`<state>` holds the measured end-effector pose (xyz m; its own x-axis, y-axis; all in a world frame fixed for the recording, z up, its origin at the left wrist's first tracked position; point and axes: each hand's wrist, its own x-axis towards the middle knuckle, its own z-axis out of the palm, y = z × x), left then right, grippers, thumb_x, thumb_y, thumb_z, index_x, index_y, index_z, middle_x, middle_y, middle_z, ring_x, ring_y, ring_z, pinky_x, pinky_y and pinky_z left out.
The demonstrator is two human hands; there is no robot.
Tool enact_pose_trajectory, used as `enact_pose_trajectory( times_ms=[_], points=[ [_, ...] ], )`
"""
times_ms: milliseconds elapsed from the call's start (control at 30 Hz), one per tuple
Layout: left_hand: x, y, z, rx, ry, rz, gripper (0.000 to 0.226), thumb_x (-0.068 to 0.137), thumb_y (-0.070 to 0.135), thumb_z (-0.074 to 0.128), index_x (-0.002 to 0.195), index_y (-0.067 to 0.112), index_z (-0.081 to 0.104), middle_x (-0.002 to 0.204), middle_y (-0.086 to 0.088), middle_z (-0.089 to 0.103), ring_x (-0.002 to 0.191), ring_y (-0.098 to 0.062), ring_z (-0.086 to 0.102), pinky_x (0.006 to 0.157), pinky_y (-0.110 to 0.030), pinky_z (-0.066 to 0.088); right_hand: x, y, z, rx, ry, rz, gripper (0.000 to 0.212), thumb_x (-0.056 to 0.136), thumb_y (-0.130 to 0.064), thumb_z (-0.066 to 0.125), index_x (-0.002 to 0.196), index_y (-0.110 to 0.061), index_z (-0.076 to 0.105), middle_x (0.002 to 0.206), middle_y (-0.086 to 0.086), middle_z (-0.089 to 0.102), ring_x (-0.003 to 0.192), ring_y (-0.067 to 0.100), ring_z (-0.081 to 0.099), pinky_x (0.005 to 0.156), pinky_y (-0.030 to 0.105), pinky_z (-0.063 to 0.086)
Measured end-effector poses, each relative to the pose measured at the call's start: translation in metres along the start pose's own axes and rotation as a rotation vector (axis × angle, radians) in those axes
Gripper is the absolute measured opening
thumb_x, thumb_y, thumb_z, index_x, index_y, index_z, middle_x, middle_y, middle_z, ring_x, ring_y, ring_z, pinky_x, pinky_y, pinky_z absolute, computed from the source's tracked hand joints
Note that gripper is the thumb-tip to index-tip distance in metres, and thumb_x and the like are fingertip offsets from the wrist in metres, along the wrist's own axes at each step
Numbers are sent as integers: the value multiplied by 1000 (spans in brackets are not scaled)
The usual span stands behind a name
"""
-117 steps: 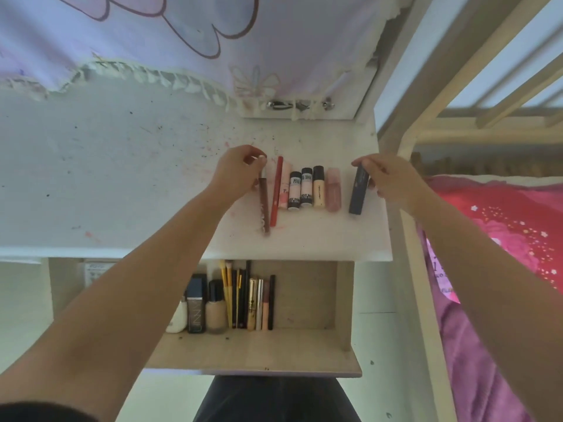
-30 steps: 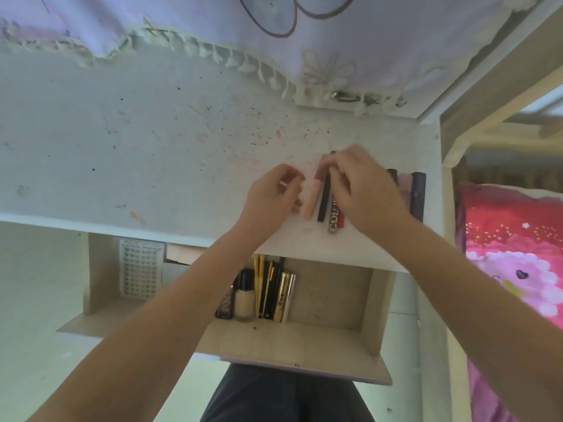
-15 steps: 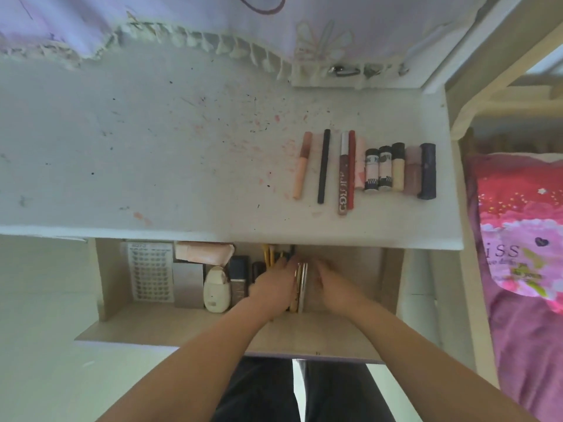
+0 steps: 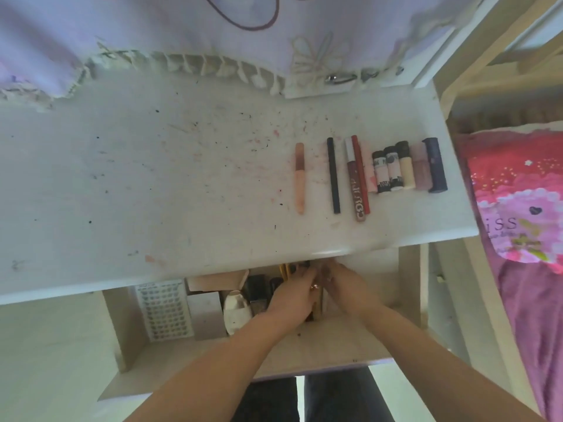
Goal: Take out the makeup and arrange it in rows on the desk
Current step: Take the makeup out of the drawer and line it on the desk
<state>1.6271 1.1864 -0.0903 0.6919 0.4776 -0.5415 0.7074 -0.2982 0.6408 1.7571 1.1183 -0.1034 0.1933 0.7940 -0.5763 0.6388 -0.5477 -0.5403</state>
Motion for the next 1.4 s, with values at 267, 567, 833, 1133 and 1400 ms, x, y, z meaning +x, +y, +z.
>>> enact_pose_trajectory(
  times_ms=[267, 567, 833, 1133, 1400],
  points=[
    [-79, 18, -116, -262, 113, 197, 23, 87, 34, 55, 99, 53, 52, 97, 26, 57, 92, 7, 56, 82, -10, 47, -63, -85, -108, 154, 128, -254, 12, 85, -44, 52, 88, -55, 48, 95, -39, 54, 85, -15, 54, 70, -2, 39],
    [-15, 38, -224, -472, 399, 35, 23, 94, 17, 54, 112, 10, 65, 86, -3, 66, 74, -14, 64, 71, -24, 58, 43, -183, -167, 75, 399, -254, 21, 96, -26, 50, 105, -10, 61, 97, 3, 63, 72, 9, 53, 62, 13, 40],
    [53, 41, -216, -472, 429, -93, 20, 93, 18, 55, 104, 5, 66, 74, -5, 65, 59, -12, 63, 67, -26, 56, 90, -165, -160, -219, 368, -133, 25, 98, -26, 45, 107, -6, 59, 106, 12, 62, 85, 21, 54, 72, 27, 38],
    [58, 61, -183, -379, 506, 0, 30, 95, 17, 48, 125, 13, 52, 103, -9, 62, 86, -25, 66, 82, -40, 55, 44, -138, -168, -102, 483, -216, 23, 96, -21, 48, 114, -13, 59, 110, 4, 58, 86, 9, 53, 79, 11, 34],
    [-67, 1, -69, -290, 254, 180, 16, 93, 28, 43, 91, 40, 54, 74, 7, 61, 61, -7, 56, 58, -26, 51, -50, -60, -57, 41, 49, -176, 18, 97, -23, 44, 101, -30, 59, 87, -9, 66, 75, 5, 58, 67, 21, 42]
  ],
)
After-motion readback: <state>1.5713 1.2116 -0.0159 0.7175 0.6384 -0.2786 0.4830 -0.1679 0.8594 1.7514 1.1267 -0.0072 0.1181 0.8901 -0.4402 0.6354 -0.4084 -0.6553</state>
